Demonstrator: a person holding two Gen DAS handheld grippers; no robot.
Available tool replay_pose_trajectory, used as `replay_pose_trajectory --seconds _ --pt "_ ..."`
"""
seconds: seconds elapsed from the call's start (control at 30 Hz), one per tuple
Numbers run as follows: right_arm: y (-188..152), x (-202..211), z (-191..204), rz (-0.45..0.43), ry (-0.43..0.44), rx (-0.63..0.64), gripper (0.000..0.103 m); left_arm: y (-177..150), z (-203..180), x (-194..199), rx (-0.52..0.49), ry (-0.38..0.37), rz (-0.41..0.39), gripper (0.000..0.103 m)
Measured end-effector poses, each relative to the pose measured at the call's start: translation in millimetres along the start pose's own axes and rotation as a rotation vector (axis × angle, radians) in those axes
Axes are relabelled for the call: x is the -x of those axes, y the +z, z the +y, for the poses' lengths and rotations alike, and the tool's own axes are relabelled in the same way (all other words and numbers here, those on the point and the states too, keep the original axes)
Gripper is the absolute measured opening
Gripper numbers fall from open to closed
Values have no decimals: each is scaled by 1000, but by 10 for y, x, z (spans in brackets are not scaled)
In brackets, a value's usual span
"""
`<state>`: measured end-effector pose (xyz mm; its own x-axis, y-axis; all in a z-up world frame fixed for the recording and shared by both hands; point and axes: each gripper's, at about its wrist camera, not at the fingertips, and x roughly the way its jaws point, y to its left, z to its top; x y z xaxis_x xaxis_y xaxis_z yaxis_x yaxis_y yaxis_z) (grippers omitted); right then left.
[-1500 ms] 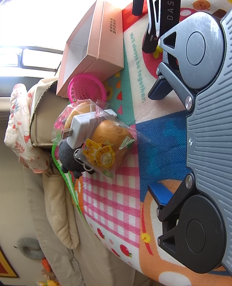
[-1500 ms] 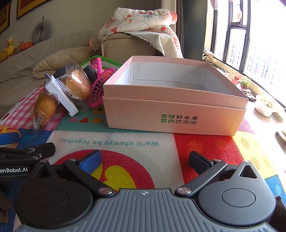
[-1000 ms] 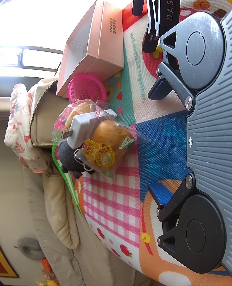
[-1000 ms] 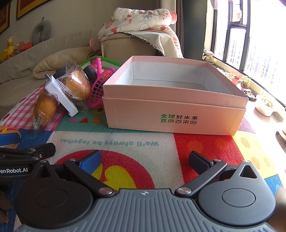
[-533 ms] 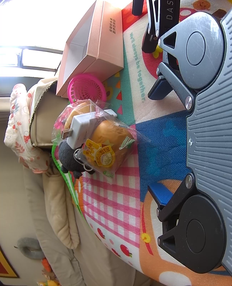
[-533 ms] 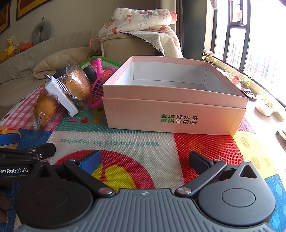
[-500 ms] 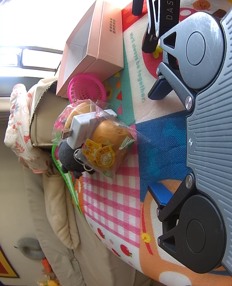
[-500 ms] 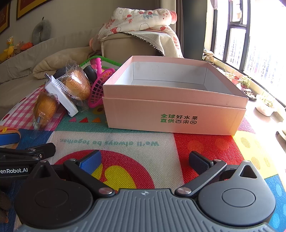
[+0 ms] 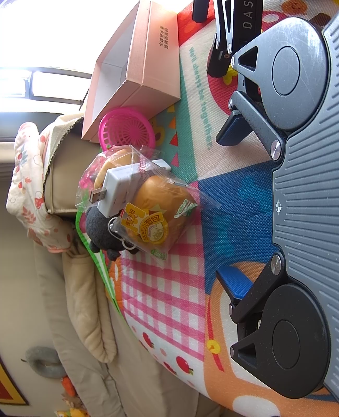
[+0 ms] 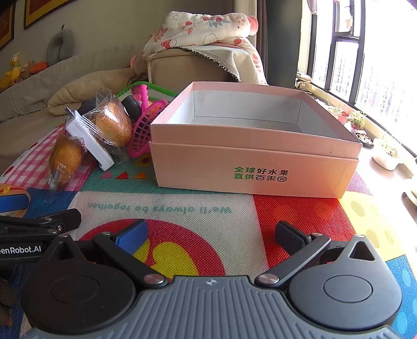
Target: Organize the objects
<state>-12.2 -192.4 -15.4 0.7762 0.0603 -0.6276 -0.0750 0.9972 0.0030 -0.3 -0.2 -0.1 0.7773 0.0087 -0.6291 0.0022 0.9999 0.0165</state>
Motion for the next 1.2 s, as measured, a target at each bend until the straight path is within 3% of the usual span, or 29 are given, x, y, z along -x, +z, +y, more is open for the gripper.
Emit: replay_pose_trajectory --seconds 0.9,1.07,1.2 --pt "49 8 -16 32 30 16 103 3 -11 8 -3 -7 -1 102" --pt "113 -19 -6 78 47 36 103 97 120 50 62 -57 5 102" --pt "142 -37 8 97 54 41 103 379 283 32 128 -110 11 102"
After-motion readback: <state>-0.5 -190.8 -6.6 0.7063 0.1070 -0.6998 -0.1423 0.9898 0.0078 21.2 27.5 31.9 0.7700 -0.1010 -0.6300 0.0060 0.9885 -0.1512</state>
